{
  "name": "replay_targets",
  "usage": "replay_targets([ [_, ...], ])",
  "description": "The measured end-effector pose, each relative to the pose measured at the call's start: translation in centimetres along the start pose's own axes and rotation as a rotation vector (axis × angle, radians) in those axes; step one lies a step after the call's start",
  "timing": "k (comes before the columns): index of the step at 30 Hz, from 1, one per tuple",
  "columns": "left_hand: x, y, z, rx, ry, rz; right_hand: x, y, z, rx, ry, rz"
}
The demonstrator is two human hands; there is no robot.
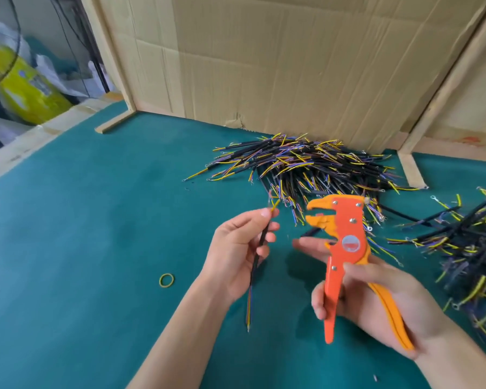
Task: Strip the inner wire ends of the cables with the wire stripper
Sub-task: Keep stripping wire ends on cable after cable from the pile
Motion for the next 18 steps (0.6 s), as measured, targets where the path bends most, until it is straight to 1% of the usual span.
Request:
replay_targets([
  [1,0.4,0.4,-0.2,-0.011,0.034,0.043,1.4,0.0,0.2,-0.093,-0.017,-0.037],
  [2,0.7,0.8,-0.4,-0.018,0.067,0.084,2.8,-0.5,0.0,-0.005,-0.010,-0.072],
  [4,1.2,1.3,-0.7,-0.005,0.121,0.173,2.3,0.0,0.3,0.004,-0.060,-0.107],
  [7,1.7,1.6,-0.8,0.030,0.166,0.263,2.2,0.0,-0.1,0.000,-0.050,-0.138],
  [12,1.7,1.7,-0.8,0.086,0.138,0.308,1.7,-0.5,0.4,0.058,-0.085,-0.134],
  [18,1.6,1.4,-0.7,0.075,0.158,0.235,2.0,-0.7,0.6,0.075,-0.075,-0.147],
])
Point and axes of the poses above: each hand's wrist, its own z-axis towards the middle knuckle, its own x-axis out of the palm, y = z × x, the point moved 5 cm from there along z, towards the middle knuckle, and after that the axes turned 13 degrees about x, right-handed, at the moved point
